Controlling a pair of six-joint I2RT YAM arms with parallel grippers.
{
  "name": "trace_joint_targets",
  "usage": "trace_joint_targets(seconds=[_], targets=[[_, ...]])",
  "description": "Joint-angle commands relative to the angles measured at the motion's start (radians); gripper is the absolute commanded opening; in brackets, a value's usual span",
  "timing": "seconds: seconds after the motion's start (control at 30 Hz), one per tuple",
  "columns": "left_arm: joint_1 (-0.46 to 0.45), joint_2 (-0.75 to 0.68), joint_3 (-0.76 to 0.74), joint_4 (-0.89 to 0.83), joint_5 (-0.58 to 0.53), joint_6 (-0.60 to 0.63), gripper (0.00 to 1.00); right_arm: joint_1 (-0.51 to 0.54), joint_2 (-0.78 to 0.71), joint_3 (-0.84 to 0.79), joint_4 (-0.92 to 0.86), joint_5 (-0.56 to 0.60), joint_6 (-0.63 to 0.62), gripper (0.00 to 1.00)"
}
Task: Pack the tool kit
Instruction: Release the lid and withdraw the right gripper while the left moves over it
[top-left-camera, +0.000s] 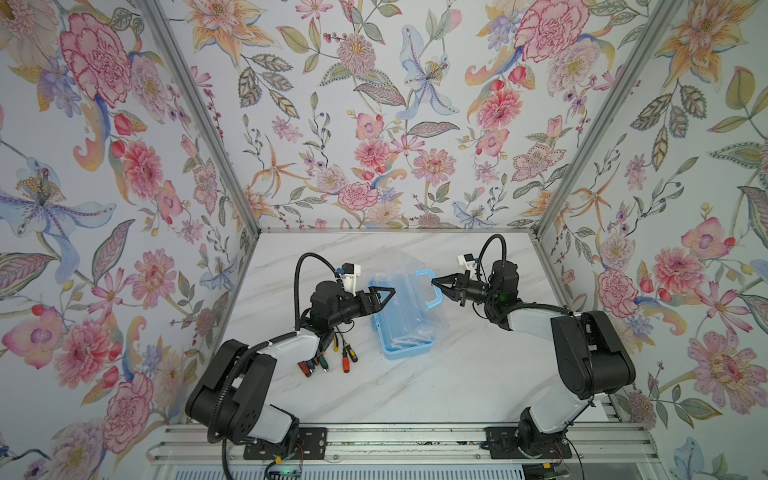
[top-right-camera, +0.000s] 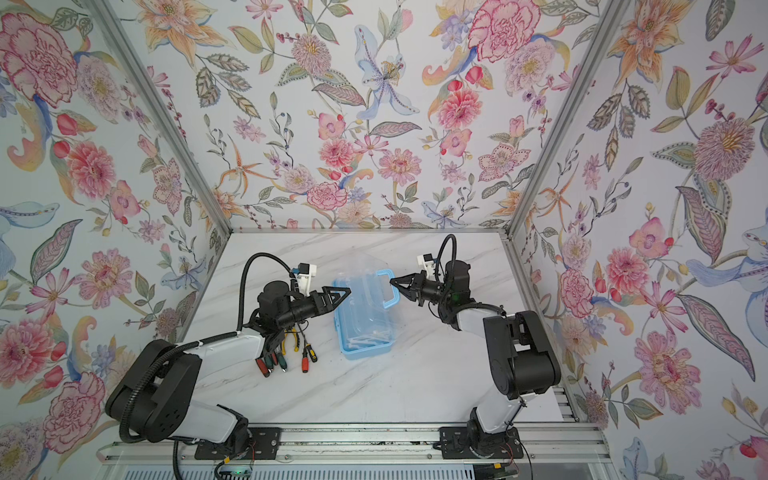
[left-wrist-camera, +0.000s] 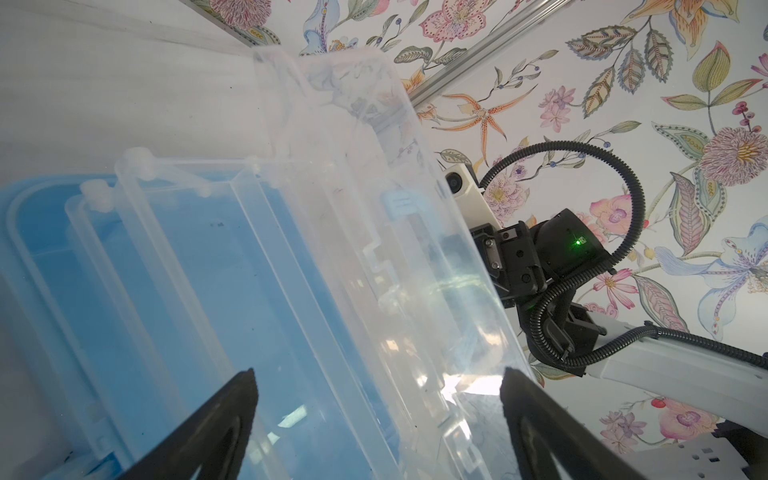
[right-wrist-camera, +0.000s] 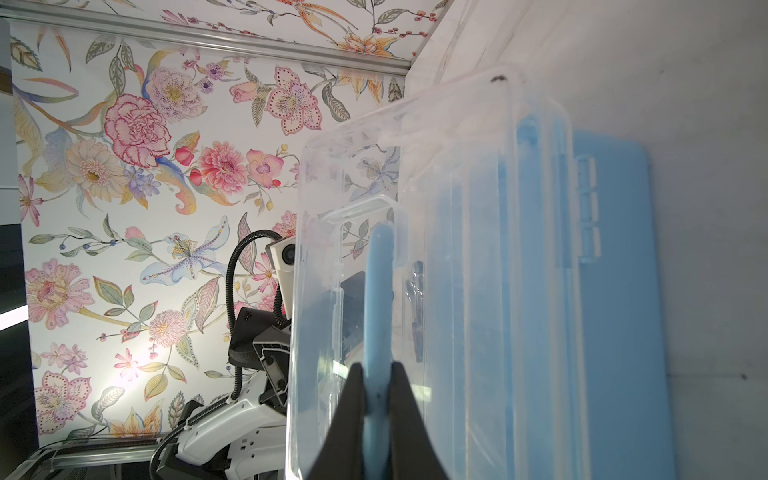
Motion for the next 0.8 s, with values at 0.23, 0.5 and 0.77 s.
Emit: trace_joint_targets(seconds=[0.23, 0.5, 0.77], targets=[[-0.063, 0.119, 0.123, 0.11, 0.021, -0.045, 0.95, 0.004, -0.018, 0.014, -0.063, 0.007, -0.101, 0.0], [-0.089, 0.163, 0.208, 0.151, 0.041, -0.09, 0.95, 0.008, -0.104, 0.063, -0.327, 0.076, -0.273, 0.19], [-0.114, 0.161, 0.256, 0.143, 0.044, -0.106, 0.95, 0.006, -0.22, 0.11, -0.586, 0.19, -0.424, 0.66]])
